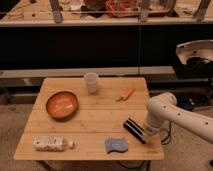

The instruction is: Push the eraser across the table

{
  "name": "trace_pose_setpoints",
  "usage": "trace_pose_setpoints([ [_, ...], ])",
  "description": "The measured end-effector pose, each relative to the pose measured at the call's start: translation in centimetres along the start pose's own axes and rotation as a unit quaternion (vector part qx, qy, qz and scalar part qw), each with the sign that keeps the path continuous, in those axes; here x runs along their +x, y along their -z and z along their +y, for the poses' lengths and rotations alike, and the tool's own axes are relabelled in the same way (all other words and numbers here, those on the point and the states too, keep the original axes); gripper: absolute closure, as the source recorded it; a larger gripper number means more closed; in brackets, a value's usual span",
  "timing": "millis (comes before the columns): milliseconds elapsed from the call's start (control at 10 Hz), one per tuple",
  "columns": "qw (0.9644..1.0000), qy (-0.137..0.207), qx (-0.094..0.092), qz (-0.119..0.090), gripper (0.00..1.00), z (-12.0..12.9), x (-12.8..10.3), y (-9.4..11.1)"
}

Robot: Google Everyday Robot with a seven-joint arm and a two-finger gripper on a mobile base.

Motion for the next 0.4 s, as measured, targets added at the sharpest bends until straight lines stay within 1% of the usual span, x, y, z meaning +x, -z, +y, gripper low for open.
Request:
trace_pose_setpoints([
  [200,0.9993,0.004,0.003,-0.036,1.0,-2.0,-1.2,0.9],
  [300,0.9984,0.008,0.007,-0.055,1.0,-3.3,-2.1,1.5],
  [400,0.9979,0.011,0.01,-0.064,1.0,-4.0,-2.7,1.9],
])
